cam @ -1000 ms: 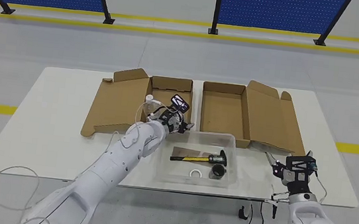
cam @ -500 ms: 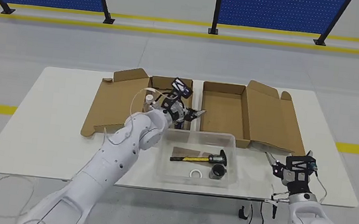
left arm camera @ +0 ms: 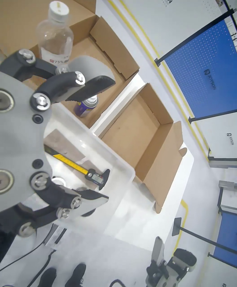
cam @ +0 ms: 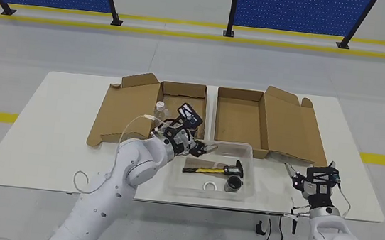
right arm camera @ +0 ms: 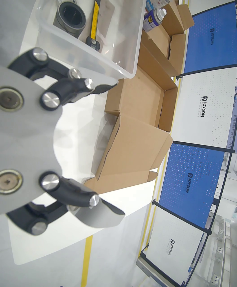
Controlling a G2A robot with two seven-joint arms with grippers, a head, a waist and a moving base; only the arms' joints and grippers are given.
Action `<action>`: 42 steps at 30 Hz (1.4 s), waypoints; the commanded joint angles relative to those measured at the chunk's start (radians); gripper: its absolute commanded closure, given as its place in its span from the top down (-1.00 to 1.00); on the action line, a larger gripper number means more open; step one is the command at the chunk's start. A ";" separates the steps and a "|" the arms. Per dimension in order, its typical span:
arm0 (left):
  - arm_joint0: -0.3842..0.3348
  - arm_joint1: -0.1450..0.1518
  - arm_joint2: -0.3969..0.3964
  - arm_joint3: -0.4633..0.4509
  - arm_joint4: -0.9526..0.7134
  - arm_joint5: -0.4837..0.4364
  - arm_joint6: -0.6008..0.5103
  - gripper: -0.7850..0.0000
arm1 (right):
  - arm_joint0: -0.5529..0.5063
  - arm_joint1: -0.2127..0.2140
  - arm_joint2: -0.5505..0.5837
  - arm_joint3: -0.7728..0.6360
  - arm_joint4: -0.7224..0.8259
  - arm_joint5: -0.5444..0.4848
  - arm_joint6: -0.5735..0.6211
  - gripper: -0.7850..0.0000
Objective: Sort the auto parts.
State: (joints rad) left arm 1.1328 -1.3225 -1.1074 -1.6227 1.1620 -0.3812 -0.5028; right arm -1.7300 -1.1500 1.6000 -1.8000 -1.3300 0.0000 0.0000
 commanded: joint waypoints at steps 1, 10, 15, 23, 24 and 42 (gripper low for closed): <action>0.044 0.009 -0.013 -0.049 0.019 -0.018 -0.041 1.00 | 0.000 0.000 0.000 0.000 0.000 0.000 0.000 1.00; 0.174 0.036 -0.079 -0.141 0.042 -0.059 -0.071 1.00 | 0.000 0.000 0.000 0.000 0.000 0.000 0.000 1.00; 0.174 0.036 -0.079 -0.141 0.042 -0.059 -0.071 1.00 | 0.000 0.000 0.000 0.000 0.000 0.000 0.000 1.00; 0.174 0.036 -0.079 -0.141 0.042 -0.059 -0.071 1.00 | 0.000 0.000 0.000 0.000 0.000 0.000 0.000 1.00; 0.174 0.036 -0.079 -0.141 0.042 -0.059 -0.071 1.00 | 0.000 0.000 0.000 0.000 0.000 0.000 0.000 1.00; -0.166 -0.062 0.254 0.130 -0.223 0.123 -0.170 1.00 | 0.000 0.000 0.000 0.000 0.000 0.000 0.000 1.00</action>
State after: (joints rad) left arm 0.9954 -1.3763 -0.8808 -1.5269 0.9473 -0.2642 -0.6694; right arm -1.7300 -1.1500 1.6000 -1.8000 -1.3300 0.0000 0.0000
